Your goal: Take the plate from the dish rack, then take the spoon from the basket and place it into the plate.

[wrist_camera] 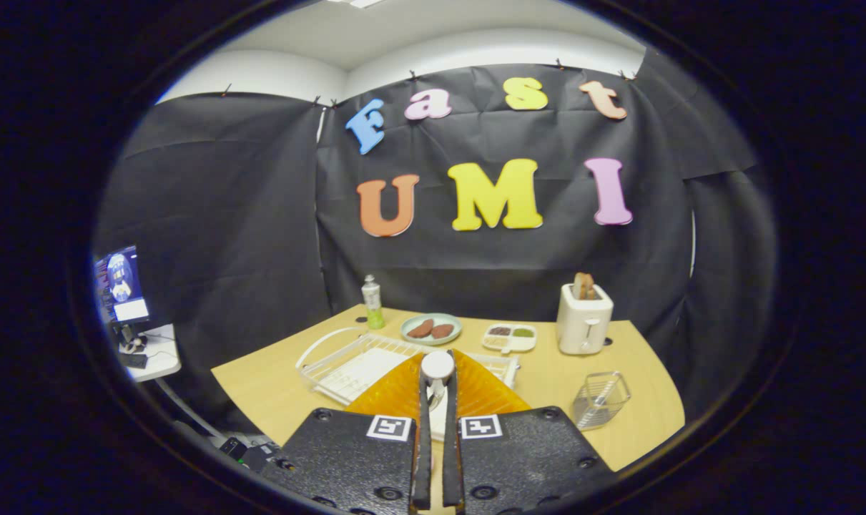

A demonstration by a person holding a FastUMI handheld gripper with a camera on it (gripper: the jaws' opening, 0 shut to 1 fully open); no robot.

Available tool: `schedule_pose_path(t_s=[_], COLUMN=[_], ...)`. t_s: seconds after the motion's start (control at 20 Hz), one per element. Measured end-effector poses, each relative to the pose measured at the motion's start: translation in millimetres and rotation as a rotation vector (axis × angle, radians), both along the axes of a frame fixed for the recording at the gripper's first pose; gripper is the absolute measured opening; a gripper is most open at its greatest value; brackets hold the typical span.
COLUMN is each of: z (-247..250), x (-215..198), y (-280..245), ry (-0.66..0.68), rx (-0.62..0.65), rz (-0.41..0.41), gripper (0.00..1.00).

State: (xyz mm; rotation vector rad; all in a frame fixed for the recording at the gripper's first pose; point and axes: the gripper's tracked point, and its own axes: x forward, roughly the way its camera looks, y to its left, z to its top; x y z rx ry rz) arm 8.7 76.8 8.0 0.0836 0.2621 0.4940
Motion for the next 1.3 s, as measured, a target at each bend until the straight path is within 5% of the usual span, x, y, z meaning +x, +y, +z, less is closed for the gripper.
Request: schedule_pose_path(t_s=[0.6, 1.1, 1.3], z=[-107.0, -103.3, -94.4], x=[-21.8, -10.4, -9.5], y=[83.4, 64.8, 56.5], ry=[0.389, 0.348, 0.333], rx=[0.0, -0.044, -0.025], rz=[0.227, 0.161, 0.14], gripper=[0.12, 0.2, 0.38])
